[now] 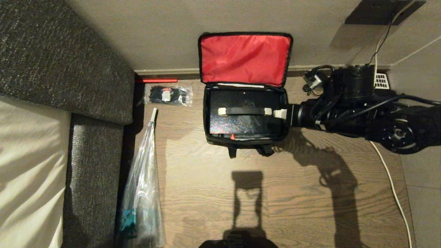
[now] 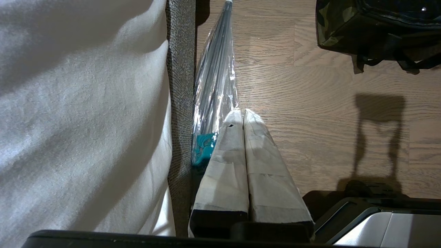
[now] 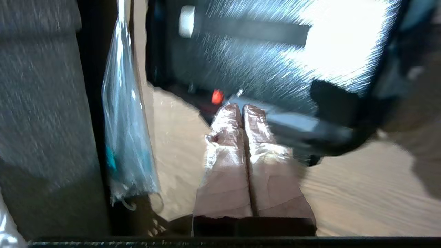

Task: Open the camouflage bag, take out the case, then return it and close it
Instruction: Grip the handle

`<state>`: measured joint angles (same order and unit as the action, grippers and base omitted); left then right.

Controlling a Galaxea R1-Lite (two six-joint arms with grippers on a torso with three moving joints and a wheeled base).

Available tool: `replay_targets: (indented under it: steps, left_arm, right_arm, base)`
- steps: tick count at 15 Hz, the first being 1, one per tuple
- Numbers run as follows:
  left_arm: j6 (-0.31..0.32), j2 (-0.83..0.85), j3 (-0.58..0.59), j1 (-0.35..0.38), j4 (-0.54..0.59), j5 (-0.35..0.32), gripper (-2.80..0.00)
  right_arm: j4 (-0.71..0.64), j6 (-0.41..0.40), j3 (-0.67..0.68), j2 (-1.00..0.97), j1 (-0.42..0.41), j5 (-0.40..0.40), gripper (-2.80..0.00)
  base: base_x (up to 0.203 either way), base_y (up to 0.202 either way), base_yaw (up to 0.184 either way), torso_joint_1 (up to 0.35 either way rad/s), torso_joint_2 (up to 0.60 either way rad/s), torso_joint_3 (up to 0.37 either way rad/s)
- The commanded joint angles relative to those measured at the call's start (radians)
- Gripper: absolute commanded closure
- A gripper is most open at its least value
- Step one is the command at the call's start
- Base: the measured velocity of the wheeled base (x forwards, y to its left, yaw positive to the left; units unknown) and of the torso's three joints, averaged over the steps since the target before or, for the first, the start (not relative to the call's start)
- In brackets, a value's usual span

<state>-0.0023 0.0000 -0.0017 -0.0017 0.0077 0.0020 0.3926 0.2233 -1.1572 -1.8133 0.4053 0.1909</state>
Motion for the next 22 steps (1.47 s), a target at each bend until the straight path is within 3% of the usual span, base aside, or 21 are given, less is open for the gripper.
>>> replay_targets:
  steps: [1, 6, 9, 12, 15, 16, 22]
  left_arm:
    - [-0.001, -0.002, 0.0, 0.0, 0.0, 0.001, 0.0]
    - [-0.001, -0.002, 0.0, 0.0, 0.0, 0.0, 0.0]
    - [-0.001, -0.002, 0.0, 0.0, 0.0, 0.0, 0.0]
    - [-0.001, -0.002, 0.0, 0.0, 0.0, 0.001, 0.0]
    - [-0.001, -0.002, 0.0, 0.0, 0.0, 0.001, 0.0]
    - [-0.001, -0.002, 0.0, 0.0, 0.0, 0.0, 0.0]
    - [-0.001, -0.003, 0.0, 0.002, 0.0, 0.0, 0.0]
  right_arm:
    - [0.01, -0.026, 0.009, -0.073, 0.046, -0.006, -2.8]
    - [0.109, -0.227, -0.006, -0.167, 0.079, -0.15, -2.8]
    - [0.264, -0.502, 0.0, -0.221, 0.09, -0.227, -2.8]
    - [0.426, -0.662, 0.0, -0.276, 0.118, -0.439, -2.8]
    - [0.55, -0.94, 0.0, -0.317, 0.121, -0.726, -2.8]
    - [0.613, -1.002, 0.003, -0.343, 0.122, -0.784, -2.8]
    - [0.682, -1.108, -0.016, -0.341, 0.153, -0.8, -2.8]
  base:
    - [0.0, 0.0, 0.0, 0.0, 0.0, 0.0]
    - [0.0, 0.0, 0.0, 0.0, 0.0, 0.0]
    - [0.0, 0.0, 0.0, 0.0, 0.0, 0.0]
    - [0.0, 0.0, 0.0, 0.0, 0.0, 0.0]
    - [0.0, 0.0, 0.0, 0.0, 0.0, 0.0]
    - [0.0, 0.0, 0.0, 0.0, 0.0, 0.0]
    - [0.0, 0.0, 0.0, 0.0, 0.0, 0.0]
